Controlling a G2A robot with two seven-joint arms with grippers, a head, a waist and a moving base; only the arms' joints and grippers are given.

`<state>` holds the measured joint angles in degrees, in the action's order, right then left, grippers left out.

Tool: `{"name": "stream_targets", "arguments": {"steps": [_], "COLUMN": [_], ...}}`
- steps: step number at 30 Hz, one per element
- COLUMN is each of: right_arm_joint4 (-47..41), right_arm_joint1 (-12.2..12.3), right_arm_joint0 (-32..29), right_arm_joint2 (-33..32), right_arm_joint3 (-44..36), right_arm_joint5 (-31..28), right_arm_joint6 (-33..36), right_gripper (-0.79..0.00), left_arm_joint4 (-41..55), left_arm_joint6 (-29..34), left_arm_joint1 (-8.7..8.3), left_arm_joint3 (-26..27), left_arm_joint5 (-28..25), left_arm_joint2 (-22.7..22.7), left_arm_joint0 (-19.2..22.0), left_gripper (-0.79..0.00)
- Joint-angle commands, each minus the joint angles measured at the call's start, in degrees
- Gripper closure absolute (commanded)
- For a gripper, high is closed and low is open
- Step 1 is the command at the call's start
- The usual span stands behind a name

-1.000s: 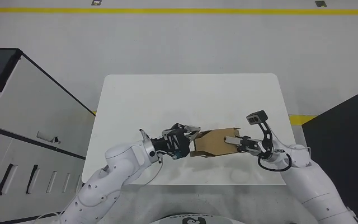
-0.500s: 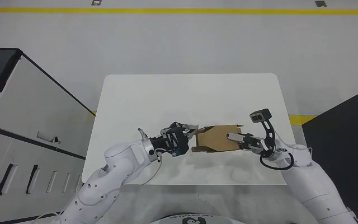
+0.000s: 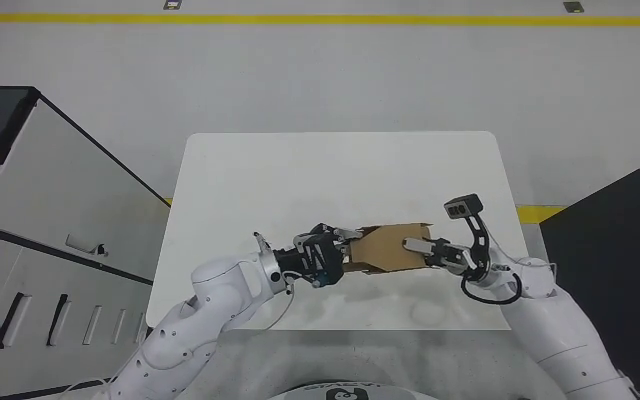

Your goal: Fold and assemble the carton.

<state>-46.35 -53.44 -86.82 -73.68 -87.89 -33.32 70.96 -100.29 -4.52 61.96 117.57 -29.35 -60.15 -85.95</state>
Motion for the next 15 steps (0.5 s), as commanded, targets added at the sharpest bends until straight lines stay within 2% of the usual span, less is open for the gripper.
{"name": "stream_targets", "arguments": {"steps": [1,15], "right_arm_joint4": [0.16,0.81], "right_arm_joint1": [-0.01,0.11], "right_arm_joint0": [0.10,0.35], "right_arm_joint2": [0.18,-0.12], "right_arm_joint3": [-0.12,-1.46], "right_arm_joint5": [0.82,4.67], "right_arm_joint6": [0.82,4.68], "right_gripper": [0.000,0.000], "left_arm_joint4": [0.00,-0.03], "left_arm_joint6": [0.08,0.08], "left_arm_joint1": [0.00,-0.12], "left_arm_joint3": [-0.04,0.18], "left_arm_joint5": [0.14,-0.11], "left_arm_joint2": [0.01,-0.17], "left_arm_joint0": [-0.01,-0.11], "left_gripper": [0.000,0.000]}}
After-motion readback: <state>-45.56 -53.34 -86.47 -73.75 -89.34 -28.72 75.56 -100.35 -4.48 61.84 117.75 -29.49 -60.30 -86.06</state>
